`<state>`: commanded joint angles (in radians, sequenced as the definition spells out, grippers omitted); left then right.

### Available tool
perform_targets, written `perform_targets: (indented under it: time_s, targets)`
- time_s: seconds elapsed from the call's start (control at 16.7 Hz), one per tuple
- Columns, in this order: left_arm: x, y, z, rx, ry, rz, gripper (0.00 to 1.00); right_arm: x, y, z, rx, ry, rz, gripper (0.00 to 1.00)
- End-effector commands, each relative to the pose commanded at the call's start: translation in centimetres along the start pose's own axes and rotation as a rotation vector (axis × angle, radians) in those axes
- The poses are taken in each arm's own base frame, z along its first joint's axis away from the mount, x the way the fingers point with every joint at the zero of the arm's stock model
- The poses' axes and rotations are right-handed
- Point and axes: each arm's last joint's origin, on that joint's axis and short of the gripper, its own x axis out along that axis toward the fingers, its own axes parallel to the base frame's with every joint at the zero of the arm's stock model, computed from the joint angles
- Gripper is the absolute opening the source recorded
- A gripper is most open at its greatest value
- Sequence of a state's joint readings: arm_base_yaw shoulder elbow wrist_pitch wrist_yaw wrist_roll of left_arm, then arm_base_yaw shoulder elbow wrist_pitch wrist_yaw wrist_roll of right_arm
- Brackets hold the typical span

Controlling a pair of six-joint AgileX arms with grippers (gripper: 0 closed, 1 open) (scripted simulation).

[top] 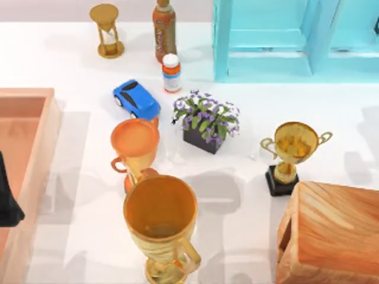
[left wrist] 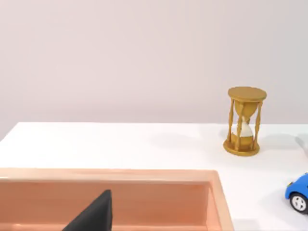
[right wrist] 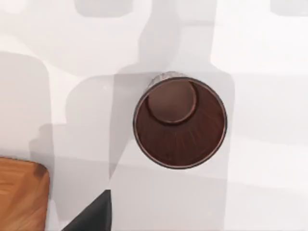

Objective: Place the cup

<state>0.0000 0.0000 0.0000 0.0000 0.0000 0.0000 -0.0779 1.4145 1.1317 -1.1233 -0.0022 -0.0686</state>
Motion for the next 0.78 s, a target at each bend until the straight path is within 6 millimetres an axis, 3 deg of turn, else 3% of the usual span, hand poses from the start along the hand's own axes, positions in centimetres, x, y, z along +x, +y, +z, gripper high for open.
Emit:
perform_targets:
  time_s: [0.3, 0.66, 0.78]
  targets:
    - [0.0, 0.0, 0.0, 0.000, 0.000, 0.000, 1.00, 0.8, -0.5, 2.9, 0.001, 0.160, 0.009, 1.00]
    - [0.0, 0.0, 0.0, 0.000, 0.000, 0.000, 1.00, 0.9, -0.3, 3.0, -0.003, 0.164, 0.009, 1.00]
    - [0.0, 0.0, 0.0, 0.000, 0.000, 0.000, 1.00, 2.0, -0.4, 2.9, 0.000, 0.170, 0.009, 1.00]
